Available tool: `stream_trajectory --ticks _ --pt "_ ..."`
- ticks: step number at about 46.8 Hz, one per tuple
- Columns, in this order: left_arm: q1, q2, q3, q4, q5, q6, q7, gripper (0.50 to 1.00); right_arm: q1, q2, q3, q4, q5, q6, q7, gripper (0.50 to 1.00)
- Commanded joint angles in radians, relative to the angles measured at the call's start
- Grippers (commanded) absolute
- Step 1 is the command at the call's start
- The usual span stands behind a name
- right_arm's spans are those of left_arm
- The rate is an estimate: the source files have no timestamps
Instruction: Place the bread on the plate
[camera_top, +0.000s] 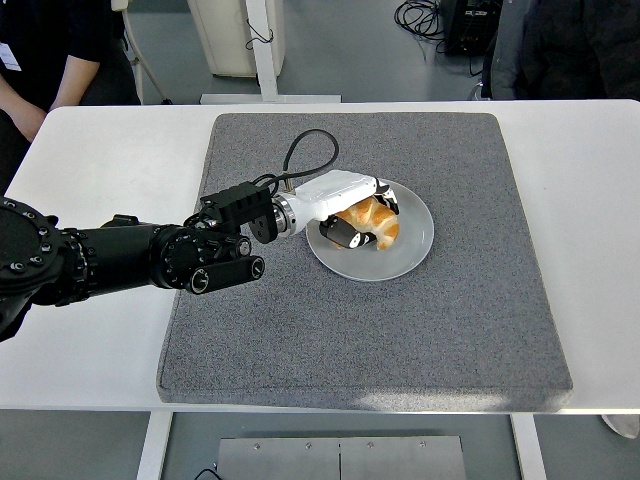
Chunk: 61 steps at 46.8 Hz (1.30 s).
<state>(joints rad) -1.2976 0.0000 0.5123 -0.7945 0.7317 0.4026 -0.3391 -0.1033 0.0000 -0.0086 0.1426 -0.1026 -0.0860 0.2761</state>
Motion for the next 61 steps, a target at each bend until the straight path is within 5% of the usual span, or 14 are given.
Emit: stream_trajectory --ticks 1,16,24,40,61 --pt "0.004 0.0 0.0 0.0 0.0 0.001 0.0 0.5 0.001 0.0 -0.001 0.0 0.0 0.0 0.0 1.0" --pt "0.015 0.0 0.0 0.0 0.0 -0.001 0.0 0.507 0.001 0.0 -0.001 0.0 0.0 0.0 0.0 1.0" --pt "0.015 0.0 -0.001 0.0 0.0 -0.001 0.0 0.608 0.001 0.0 -0.001 0.0 0.0 0.0 0.0 1.0" --pt "0.015 0.0 -0.006 0.0 -0.008 -0.001 0.0 0.708 0.001 0.0 -0.001 0.0 0.0 0.0 0.0 1.0" --pt "0.015 0.0 -0.044 -0.002 -0.017 -0.01 0.0 0.931 0.001 0.0 0.001 0.0 0.0 0.0 0.0 1.0"
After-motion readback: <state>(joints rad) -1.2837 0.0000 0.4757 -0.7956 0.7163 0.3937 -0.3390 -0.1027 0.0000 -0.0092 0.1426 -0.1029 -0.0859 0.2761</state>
